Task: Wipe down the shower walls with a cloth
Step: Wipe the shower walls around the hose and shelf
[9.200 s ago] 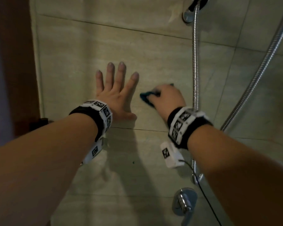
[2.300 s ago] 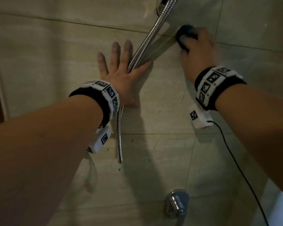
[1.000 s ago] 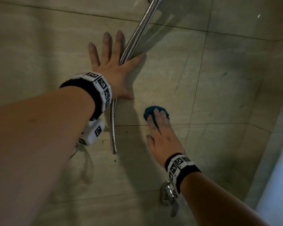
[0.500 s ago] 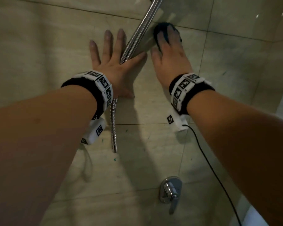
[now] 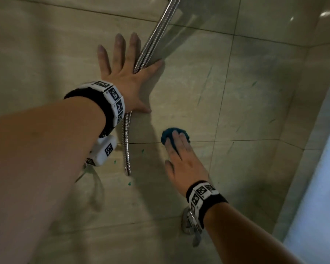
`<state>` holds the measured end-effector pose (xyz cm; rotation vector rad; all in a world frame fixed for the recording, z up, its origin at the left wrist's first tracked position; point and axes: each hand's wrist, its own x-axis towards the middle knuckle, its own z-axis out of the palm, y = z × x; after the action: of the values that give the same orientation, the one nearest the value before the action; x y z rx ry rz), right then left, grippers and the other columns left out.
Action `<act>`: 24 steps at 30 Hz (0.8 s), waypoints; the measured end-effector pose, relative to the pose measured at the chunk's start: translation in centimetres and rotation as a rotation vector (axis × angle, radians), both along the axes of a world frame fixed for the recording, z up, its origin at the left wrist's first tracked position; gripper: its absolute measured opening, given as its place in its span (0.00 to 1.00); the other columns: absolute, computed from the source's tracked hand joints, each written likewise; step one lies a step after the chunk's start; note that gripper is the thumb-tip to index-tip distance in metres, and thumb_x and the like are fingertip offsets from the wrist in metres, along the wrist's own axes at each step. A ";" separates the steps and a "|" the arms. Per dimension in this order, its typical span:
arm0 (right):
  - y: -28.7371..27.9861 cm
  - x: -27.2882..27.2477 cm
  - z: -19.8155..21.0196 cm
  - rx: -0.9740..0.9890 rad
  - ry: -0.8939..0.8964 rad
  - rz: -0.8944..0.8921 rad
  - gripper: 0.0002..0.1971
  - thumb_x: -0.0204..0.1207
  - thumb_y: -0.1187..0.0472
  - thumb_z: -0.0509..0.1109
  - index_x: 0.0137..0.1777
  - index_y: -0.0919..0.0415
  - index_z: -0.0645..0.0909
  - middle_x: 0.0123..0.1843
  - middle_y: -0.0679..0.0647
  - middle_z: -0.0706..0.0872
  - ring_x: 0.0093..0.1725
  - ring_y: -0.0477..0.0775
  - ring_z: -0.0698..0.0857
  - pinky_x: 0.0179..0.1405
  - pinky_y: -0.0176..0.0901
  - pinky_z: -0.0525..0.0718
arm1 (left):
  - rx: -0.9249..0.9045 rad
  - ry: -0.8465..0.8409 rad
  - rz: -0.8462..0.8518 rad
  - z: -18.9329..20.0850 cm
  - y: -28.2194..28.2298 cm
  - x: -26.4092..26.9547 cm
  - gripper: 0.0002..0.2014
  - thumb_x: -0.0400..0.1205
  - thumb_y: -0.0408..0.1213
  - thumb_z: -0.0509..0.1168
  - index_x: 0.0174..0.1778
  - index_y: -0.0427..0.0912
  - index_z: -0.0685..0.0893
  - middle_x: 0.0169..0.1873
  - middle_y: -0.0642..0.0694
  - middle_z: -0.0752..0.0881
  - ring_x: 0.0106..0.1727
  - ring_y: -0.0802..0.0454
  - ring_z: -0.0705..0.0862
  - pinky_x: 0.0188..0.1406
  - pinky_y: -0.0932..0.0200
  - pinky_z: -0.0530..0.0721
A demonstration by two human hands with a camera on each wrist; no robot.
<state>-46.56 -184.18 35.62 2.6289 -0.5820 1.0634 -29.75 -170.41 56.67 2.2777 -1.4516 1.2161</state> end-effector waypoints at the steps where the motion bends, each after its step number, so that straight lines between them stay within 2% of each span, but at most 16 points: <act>1: -0.1 0.0 -0.3 0.012 0.004 0.004 0.31 0.88 0.50 0.53 0.90 0.57 0.58 0.93 0.56 0.50 0.92 0.57 0.47 0.87 0.59 0.64 | 0.001 0.002 0.003 0.0 0.0 0.0 0.69 0.62 0.74 0.80 0.85 0.77 0.33 0.85 0.39 0.19 0.85 0.27 0.21 0.79 0.15 0.30; 5: 0.2 0.0 3.2 0.023 -0.017 0.041 0.30 0.91 0.49 0.54 0.90 0.56 0.57 0.93 0.55 0.49 0.92 0.55 0.46 0.89 0.57 0.60 | 0.010 0.021 -0.002 0.2 0.1 -0.1 0.69 0.61 0.74 0.80 0.85 0.78 0.34 0.85 0.40 0.19 0.84 0.28 0.20 0.78 0.16 0.27; 12: 0.7 1.2 17.3 0.005 -0.184 0.020 0.29 0.92 0.51 0.54 0.90 0.58 0.57 0.93 0.58 0.49 0.91 0.59 0.48 0.90 0.53 0.54 | 0.019 0.064 0.030 0.4 0.2 -1.1 0.68 0.61 0.72 0.81 0.84 0.79 0.35 0.85 0.41 0.18 0.84 0.30 0.19 0.80 0.18 0.28; 15: 0.1 1.3 21.8 0.000 -0.173 -0.040 0.29 0.92 0.56 0.53 0.91 0.58 0.53 0.93 0.59 0.45 0.91 0.61 0.46 0.90 0.54 0.53 | 0.024 0.086 0.025 0.4 0.0 -1.2 0.64 0.64 0.75 0.76 0.84 0.80 0.34 0.84 0.42 0.17 0.84 0.31 0.18 0.80 0.19 0.27; 20: 0.9 0.9 23.9 0.073 -0.114 -0.103 0.37 0.84 0.70 0.55 0.92 0.58 0.48 0.93 0.57 0.40 0.91 0.60 0.42 0.90 0.56 0.54 | 0.025 0.113 0.042 0.8 -0.2 -1.3 0.51 0.73 0.82 0.59 0.82 0.81 0.30 0.82 0.45 0.14 0.82 0.33 0.15 0.80 0.19 0.28; 24: 2.0 0.3 24.7 0.104 -0.040 -0.124 0.40 0.81 0.73 0.56 0.92 0.60 0.47 0.93 0.60 0.40 0.91 0.62 0.42 0.90 0.57 0.54 | -0.040 0.091 0.074 1.0 -0.8 -1.8 0.45 0.80 0.75 0.57 0.88 0.72 0.39 0.86 0.44 0.20 0.86 0.30 0.22 0.82 0.20 0.30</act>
<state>-46.26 -182.22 60.33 2.6248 -0.8183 1.0777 -31.52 -171.17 57.67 2.3460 -1.3109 1.1342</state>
